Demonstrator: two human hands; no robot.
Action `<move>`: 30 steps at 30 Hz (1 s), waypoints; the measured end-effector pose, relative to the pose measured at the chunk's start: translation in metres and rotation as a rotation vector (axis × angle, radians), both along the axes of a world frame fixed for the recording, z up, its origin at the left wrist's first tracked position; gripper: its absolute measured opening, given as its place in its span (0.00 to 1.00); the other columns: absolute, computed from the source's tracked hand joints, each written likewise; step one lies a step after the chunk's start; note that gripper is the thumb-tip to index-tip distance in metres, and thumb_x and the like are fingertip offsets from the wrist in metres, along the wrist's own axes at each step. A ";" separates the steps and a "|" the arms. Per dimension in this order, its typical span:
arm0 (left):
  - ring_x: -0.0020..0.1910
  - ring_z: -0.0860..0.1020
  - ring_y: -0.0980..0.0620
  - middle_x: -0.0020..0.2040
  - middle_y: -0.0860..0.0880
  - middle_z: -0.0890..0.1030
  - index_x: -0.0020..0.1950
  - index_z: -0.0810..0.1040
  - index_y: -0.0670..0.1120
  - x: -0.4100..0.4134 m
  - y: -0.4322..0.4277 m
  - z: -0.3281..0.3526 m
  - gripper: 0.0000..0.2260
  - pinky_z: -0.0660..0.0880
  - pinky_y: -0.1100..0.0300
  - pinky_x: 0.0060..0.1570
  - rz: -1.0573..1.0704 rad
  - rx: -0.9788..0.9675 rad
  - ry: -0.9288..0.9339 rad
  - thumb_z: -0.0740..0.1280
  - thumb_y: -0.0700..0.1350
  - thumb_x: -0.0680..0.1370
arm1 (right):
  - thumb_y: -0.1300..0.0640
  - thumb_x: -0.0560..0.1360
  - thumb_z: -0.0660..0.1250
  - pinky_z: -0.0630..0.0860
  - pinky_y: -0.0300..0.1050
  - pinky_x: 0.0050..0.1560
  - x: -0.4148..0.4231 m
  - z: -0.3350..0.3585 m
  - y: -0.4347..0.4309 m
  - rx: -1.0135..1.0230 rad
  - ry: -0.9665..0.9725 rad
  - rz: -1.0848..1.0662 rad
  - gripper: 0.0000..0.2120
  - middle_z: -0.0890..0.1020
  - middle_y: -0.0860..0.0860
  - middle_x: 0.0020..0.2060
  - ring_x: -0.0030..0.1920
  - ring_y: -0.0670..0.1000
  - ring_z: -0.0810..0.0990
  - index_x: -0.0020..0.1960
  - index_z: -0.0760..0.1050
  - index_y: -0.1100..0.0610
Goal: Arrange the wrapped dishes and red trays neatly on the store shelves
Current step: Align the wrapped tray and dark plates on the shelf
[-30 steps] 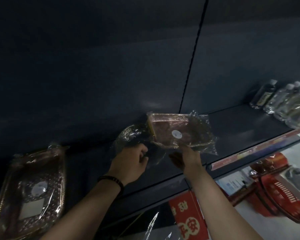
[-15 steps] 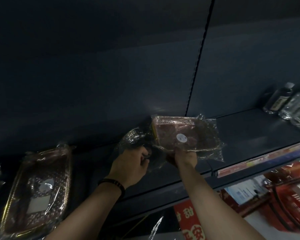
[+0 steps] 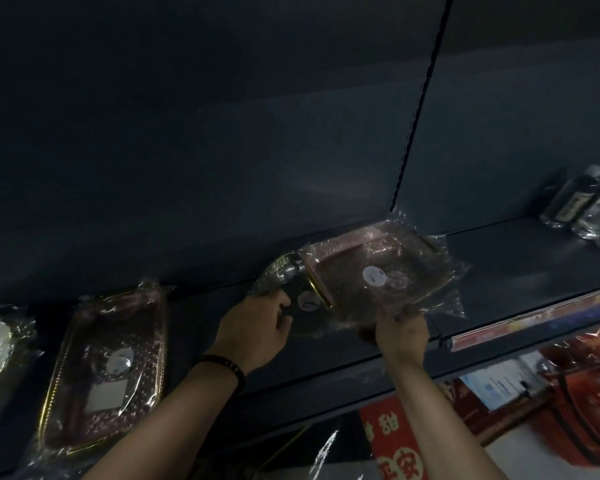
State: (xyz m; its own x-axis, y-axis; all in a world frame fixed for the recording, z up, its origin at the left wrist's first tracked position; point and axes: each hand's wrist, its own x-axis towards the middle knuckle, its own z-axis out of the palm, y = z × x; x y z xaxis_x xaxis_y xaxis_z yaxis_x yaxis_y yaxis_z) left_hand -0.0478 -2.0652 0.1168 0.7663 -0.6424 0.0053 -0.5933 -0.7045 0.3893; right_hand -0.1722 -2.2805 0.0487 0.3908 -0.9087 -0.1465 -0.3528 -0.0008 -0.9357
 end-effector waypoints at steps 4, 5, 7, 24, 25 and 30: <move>0.51 0.83 0.59 0.55 0.59 0.84 0.65 0.78 0.57 0.015 0.035 0.002 0.12 0.82 0.56 0.50 0.025 -0.050 0.027 0.69 0.54 0.82 | 0.48 0.80 0.71 0.76 0.39 0.50 -0.020 0.010 0.028 -0.113 0.012 0.088 0.12 0.85 0.46 0.50 0.52 0.46 0.83 0.62 0.81 0.51; 0.50 0.83 0.58 0.53 0.59 0.85 0.65 0.78 0.56 0.018 0.044 0.002 0.12 0.83 0.54 0.50 0.039 -0.072 0.034 0.69 0.54 0.82 | 0.51 0.81 0.71 0.74 0.35 0.44 -0.023 0.013 0.035 -0.131 0.036 0.115 0.09 0.85 0.45 0.47 0.48 0.43 0.83 0.59 0.81 0.51; 0.50 0.83 0.56 0.50 0.58 0.84 0.63 0.79 0.56 0.024 0.066 0.003 0.12 0.83 0.51 0.52 0.090 -0.114 0.030 0.70 0.55 0.81 | 0.53 0.80 0.71 0.73 0.35 0.38 -0.025 0.017 0.051 -0.157 0.080 0.169 0.05 0.85 0.44 0.42 0.43 0.42 0.83 0.55 0.81 0.50; 0.44 0.83 0.64 0.46 0.60 0.84 0.52 0.81 0.57 0.044 0.273 -0.043 0.08 0.80 0.65 0.46 0.328 -0.240 0.142 0.75 0.47 0.75 | 0.57 0.81 0.67 0.81 0.51 0.42 0.036 0.026 0.242 -0.213 0.107 0.740 0.09 0.87 0.46 0.36 0.38 0.53 0.86 0.54 0.80 0.42; 0.45 0.83 0.65 0.46 0.64 0.84 0.52 0.83 0.57 0.043 0.286 -0.044 0.09 0.79 0.66 0.46 0.367 -0.290 0.137 0.75 0.46 0.75 | 0.58 0.80 0.67 0.80 0.51 0.41 0.043 0.027 0.253 -0.211 0.110 0.775 0.09 0.86 0.47 0.35 0.37 0.53 0.86 0.52 0.80 0.44; 0.45 0.86 0.53 0.45 0.56 0.87 0.53 0.88 0.53 0.048 0.345 -0.058 0.10 0.81 0.59 0.46 0.568 -0.319 0.150 0.75 0.38 0.77 | 0.60 0.81 0.66 0.75 0.46 0.33 0.076 0.019 0.296 -0.185 0.140 0.914 0.12 0.84 0.52 0.33 0.33 0.55 0.82 0.50 0.79 0.43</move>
State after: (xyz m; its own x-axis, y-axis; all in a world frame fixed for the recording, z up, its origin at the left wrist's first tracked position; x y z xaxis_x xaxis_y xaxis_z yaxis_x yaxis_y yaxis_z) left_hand -0.0002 -1.7198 0.0589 0.9924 -0.1231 -0.0052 -0.0868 -0.7280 0.6800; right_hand -0.0964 -1.9842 0.0680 0.9534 -0.2723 -0.1302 -0.2513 -0.4770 -0.8422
